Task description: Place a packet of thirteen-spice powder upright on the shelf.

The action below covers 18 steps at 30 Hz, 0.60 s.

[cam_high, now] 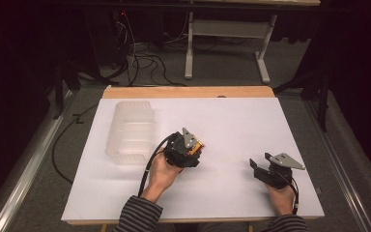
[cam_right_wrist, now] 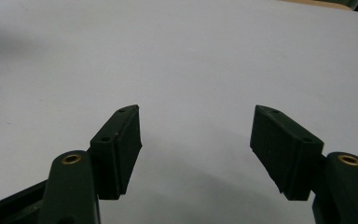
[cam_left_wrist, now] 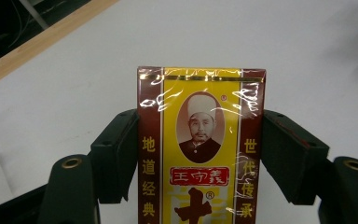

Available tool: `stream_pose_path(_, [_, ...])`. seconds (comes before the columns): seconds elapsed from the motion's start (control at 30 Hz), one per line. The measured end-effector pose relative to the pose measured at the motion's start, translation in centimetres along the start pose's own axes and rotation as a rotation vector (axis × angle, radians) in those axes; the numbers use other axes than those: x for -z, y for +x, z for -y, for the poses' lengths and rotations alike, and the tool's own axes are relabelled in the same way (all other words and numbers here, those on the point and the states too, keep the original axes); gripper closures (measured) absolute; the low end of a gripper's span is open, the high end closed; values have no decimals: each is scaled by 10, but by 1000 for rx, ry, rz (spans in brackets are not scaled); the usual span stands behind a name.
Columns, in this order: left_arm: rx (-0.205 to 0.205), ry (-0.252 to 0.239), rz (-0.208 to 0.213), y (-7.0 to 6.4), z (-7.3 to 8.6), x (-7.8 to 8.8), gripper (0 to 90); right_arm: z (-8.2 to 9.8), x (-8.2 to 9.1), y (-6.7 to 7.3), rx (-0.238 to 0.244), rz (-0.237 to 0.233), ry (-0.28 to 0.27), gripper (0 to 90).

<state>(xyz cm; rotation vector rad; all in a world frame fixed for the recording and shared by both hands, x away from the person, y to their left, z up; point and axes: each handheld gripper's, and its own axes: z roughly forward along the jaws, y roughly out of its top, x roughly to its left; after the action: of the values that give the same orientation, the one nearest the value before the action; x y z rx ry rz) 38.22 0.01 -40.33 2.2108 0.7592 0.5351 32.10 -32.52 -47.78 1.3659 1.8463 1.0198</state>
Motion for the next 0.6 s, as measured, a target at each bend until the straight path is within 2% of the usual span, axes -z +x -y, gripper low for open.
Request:
stream_pose_path(0.3, [31, -53, -21, 5, 3, 17, 326, 0, 0, 0, 8, -2, -4, 341])
stream_pose_path(0.6, [94, -123, -51, 19, 11, 40, 326, 0, 0, 0, 9, 1, -3, 339])
